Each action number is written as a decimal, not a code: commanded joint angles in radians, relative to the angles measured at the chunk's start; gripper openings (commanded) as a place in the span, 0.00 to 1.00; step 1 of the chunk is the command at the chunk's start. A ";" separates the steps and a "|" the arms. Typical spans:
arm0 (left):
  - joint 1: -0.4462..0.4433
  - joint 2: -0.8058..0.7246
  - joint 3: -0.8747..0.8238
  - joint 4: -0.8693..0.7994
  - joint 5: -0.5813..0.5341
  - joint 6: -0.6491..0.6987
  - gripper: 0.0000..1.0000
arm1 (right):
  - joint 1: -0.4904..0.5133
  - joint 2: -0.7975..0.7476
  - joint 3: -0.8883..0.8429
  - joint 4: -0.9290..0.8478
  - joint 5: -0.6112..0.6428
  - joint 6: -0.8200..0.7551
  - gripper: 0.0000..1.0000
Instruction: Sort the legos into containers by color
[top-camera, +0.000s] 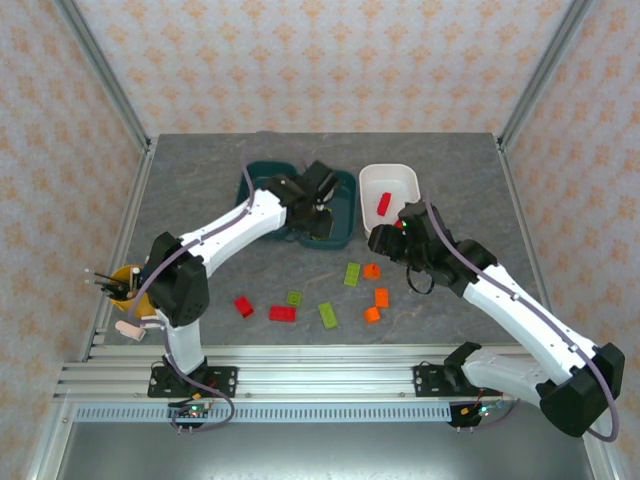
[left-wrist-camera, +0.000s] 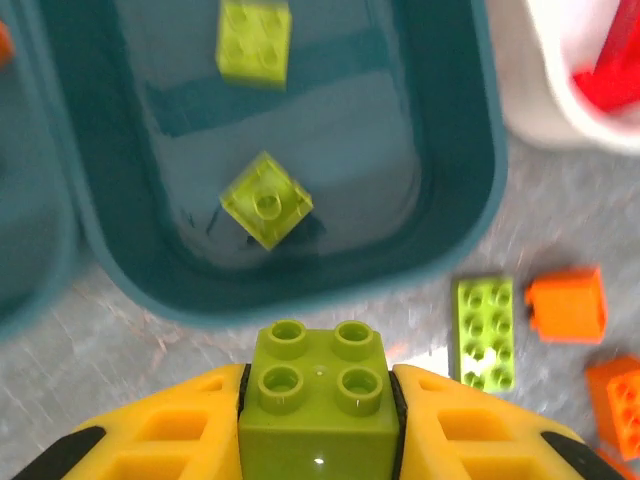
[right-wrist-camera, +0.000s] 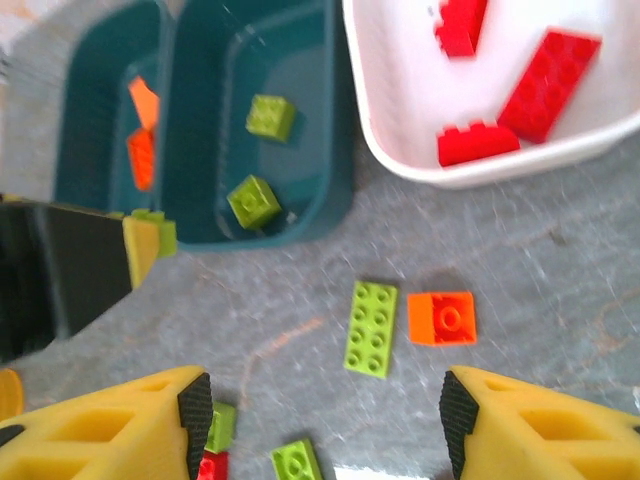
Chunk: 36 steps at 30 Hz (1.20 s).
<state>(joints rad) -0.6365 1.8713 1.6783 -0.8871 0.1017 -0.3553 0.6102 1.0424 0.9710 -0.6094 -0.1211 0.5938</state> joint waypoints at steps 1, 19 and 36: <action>0.012 0.128 0.126 -0.080 -0.054 -0.024 0.34 | 0.002 0.003 0.063 0.064 0.058 -0.024 0.64; 0.044 0.460 0.397 -0.104 0.011 -0.091 0.41 | 0.000 0.053 0.094 0.018 0.041 -0.016 0.65; 0.047 0.079 0.296 -0.105 -0.044 -0.230 0.65 | 0.005 0.078 0.181 -0.112 0.018 -0.145 0.65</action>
<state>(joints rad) -0.5995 2.0865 2.0201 -0.9722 0.1169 -0.5262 0.6102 1.1107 1.1118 -0.6556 -0.1051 0.5064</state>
